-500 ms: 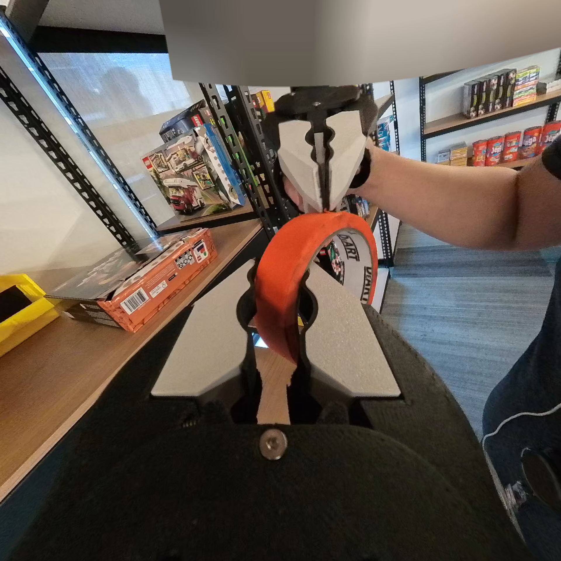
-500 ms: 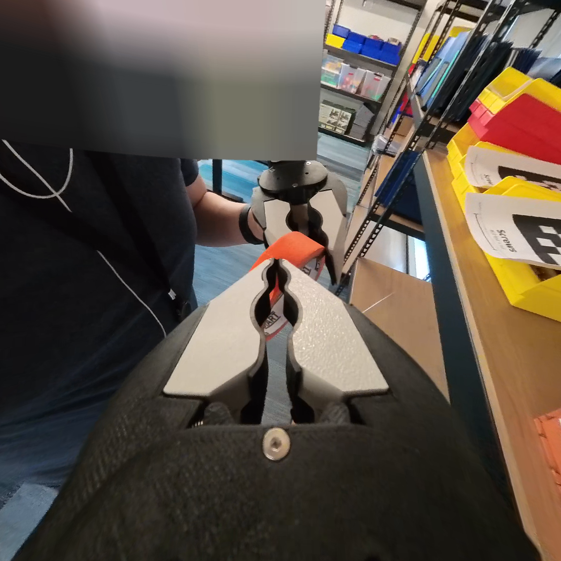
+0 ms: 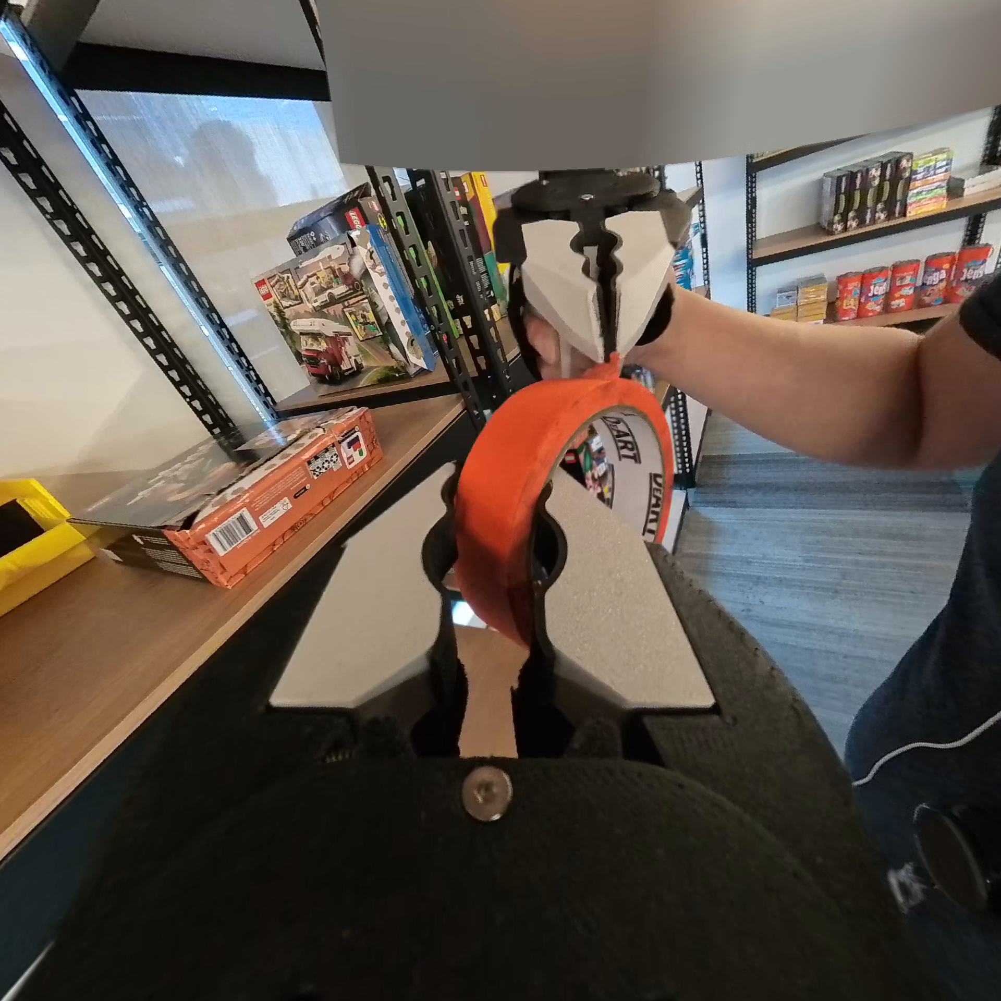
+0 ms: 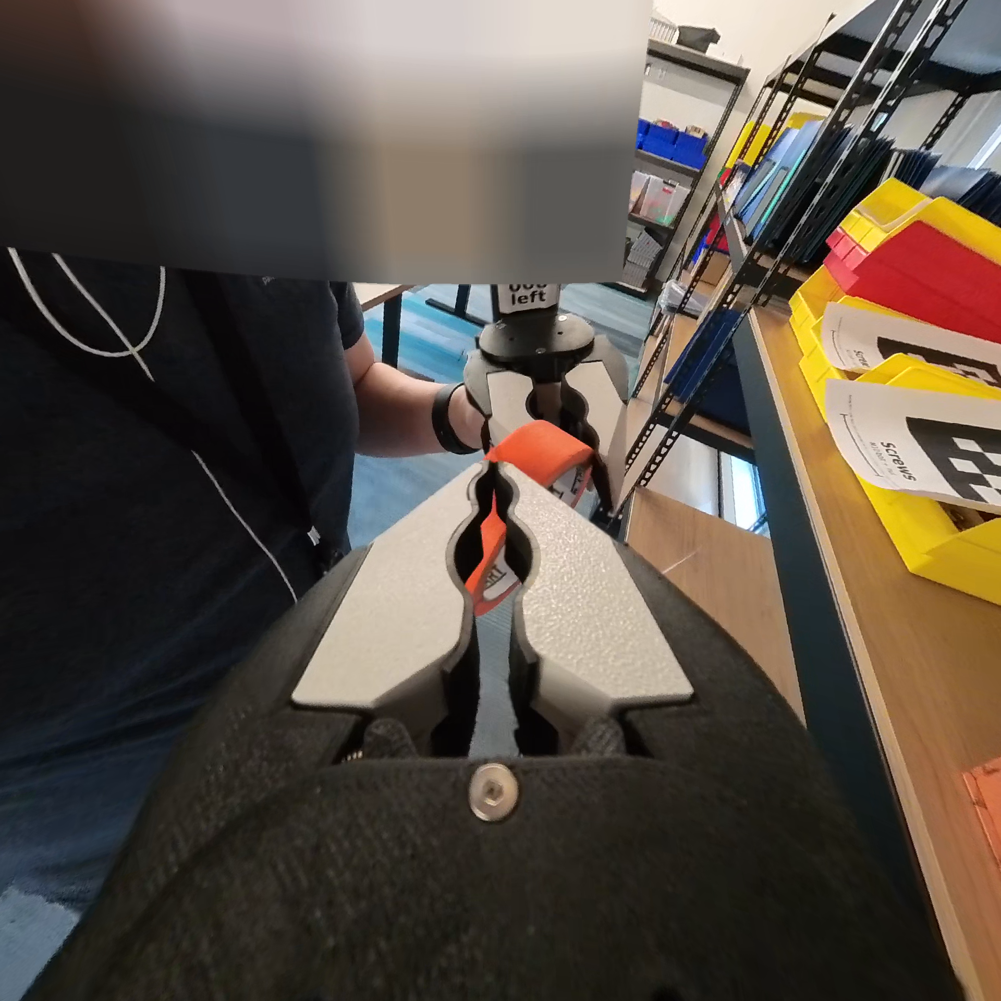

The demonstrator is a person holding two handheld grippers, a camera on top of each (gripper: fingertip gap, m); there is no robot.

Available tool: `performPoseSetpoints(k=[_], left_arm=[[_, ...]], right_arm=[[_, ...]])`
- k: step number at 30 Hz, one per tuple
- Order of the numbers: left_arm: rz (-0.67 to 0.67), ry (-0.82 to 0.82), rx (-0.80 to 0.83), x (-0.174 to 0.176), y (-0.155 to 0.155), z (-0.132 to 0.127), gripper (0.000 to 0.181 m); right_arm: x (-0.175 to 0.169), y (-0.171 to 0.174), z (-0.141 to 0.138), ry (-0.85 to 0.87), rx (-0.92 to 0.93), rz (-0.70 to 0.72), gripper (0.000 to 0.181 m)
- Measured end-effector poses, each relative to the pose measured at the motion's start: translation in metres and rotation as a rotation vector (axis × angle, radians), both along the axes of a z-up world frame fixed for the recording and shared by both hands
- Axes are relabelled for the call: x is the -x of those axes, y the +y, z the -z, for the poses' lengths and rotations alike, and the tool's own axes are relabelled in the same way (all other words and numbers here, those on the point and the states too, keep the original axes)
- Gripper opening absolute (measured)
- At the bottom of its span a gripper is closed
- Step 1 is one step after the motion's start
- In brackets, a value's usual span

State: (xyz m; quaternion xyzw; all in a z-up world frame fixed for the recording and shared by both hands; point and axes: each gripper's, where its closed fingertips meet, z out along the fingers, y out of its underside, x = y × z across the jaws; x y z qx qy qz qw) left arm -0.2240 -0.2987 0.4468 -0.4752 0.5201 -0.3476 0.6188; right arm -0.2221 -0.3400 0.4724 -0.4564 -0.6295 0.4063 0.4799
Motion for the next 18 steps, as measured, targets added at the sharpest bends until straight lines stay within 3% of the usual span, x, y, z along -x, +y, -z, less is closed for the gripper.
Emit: performPoseSetpoints(k=[3,5,6,18], left_arm=[[0.028,-0.002,0.002,-0.0023,-0.0047,-0.0004,0.021],[0.041,-0.008,0.005,-0.0040,-0.0070,-0.0018,0.021],[0.045,-0.006,0.006,-0.0046,-0.0075,-0.0017,0.021],[0.054,0.005,0.022,-0.0056,-0.0059,0.0010,0.021]], right_arm=[[0.0021,0.0001,-0.0028,0.031,-0.046,0.005,0.002],[0.0049,-0.0005,-0.0005,0.021,-0.070,0.004,0.022],[0.0059,-0.0016,0.0001,0.015,-0.070,-0.004,0.024],[0.0042,-0.0055,0.0044,-0.042,-0.033,-0.074,0.000]])
